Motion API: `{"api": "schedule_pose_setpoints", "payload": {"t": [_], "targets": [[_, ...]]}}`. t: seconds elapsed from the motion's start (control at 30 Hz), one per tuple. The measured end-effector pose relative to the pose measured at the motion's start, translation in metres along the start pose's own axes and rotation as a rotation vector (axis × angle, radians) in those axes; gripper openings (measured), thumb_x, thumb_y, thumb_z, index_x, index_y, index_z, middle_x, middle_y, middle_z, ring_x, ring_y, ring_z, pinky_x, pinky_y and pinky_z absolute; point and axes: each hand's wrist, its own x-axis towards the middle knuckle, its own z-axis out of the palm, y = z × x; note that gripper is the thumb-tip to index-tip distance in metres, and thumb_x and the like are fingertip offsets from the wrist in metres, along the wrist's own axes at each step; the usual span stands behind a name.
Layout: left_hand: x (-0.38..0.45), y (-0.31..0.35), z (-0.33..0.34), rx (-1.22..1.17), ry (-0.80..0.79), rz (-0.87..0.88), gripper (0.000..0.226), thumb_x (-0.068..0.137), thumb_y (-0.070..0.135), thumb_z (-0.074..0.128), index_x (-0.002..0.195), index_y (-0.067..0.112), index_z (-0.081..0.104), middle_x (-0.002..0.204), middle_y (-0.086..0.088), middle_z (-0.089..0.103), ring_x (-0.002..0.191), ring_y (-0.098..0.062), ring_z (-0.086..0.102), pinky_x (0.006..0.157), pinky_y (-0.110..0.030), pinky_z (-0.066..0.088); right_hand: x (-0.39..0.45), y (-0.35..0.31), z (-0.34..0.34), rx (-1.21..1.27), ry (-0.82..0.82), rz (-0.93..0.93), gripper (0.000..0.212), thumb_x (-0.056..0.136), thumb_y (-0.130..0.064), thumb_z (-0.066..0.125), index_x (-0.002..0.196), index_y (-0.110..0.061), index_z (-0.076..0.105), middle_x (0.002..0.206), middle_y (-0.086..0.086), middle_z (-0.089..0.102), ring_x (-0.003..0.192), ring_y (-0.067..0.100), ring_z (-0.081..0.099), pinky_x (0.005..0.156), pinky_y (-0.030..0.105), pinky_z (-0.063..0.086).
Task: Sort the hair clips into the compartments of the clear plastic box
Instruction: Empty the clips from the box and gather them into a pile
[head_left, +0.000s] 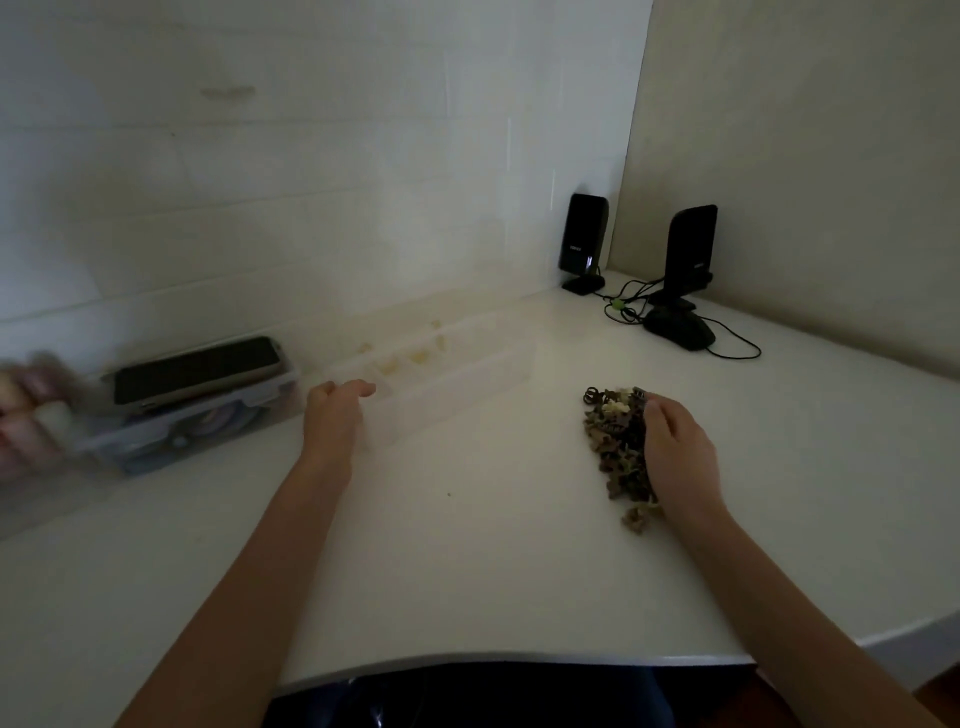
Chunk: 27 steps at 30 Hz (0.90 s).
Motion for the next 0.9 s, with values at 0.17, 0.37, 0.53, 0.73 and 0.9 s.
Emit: {"api": "schedule_pose_setpoints", "payload": {"t": [0.17, 0.37, 0.53, 0.73, 0.9], "targets": [[0.014, 0.001, -0.008, -0.082, -0.064, 0.036, 0.037, 0.085, 0.023, 0.062, 0.112, -0.002, 0.058, 0.108, -0.017, 0.061, 0.082, -0.024, 0.06, 0.07, -0.035, 0.048, -0.009, -0.009, -0.001, -0.052, -0.062, -0.115, 0.031, 0.095, -0.026, 0.044, 0.124, -0.022, 0.051, 0.124, 0.001, 0.059, 0.116, 0.022, 0.05, 0.106, 0.043, 0.034], [0.002, -0.008, -0.016, -0.064, -0.118, 0.11, 0.042, 0.078, 0.034, 0.066, 0.102, 0.0, 0.063, 0.107, -0.018, 0.066, 0.098, -0.031, 0.063, 0.088, -0.045, 0.05, -0.037, -0.013, -0.012, -0.224, -0.053, -0.34, 0.025, 0.091, -0.019, 0.053, 0.115, -0.021, 0.059, 0.133, 0.001, 0.05, 0.134, 0.019, 0.031, 0.114, 0.043, 0.015], [-0.009, -0.017, -0.012, -0.093, -0.132, 0.162, 0.031, 0.09, 0.032, 0.056, 0.104, 0.004, 0.059, 0.105, -0.008, 0.066, 0.097, -0.02, 0.062, 0.081, -0.033, 0.048, -0.075, -0.009, -0.026, -0.582, -0.02, -0.518, 0.051, 0.07, -0.041, 0.072, 0.115, -0.024, 0.056, 0.098, 0.002, 0.055, 0.091, 0.023, 0.046, 0.079, 0.037, 0.043], [-0.026, -0.018, -0.007, -0.076, -0.095, 0.282, 0.017, 0.096, 0.022, 0.044, 0.088, 0.012, 0.056, 0.096, -0.007, 0.064, 0.085, -0.015, 0.058, 0.074, -0.027, 0.043, -0.082, -0.009, -0.027, -0.534, -0.158, -0.385, 0.031, 0.079, -0.041, 0.065, 0.102, -0.028, 0.048, 0.081, -0.009, 0.054, 0.078, 0.014, 0.054, 0.06, 0.028, 0.04], [-0.038, -0.018, -0.009, -0.068, -0.108, 0.368, 0.016, 0.094, 0.02, 0.049, 0.079, 0.019, 0.053, 0.088, 0.001, 0.061, 0.077, -0.005, 0.053, 0.065, -0.01, 0.042, -0.082, -0.013, -0.026, -0.407, -0.169, -0.448, 0.025, 0.079, -0.026, 0.07, 0.101, -0.027, 0.059, 0.084, -0.012, 0.057, 0.074, 0.008, 0.054, 0.063, 0.019, 0.038]]}}
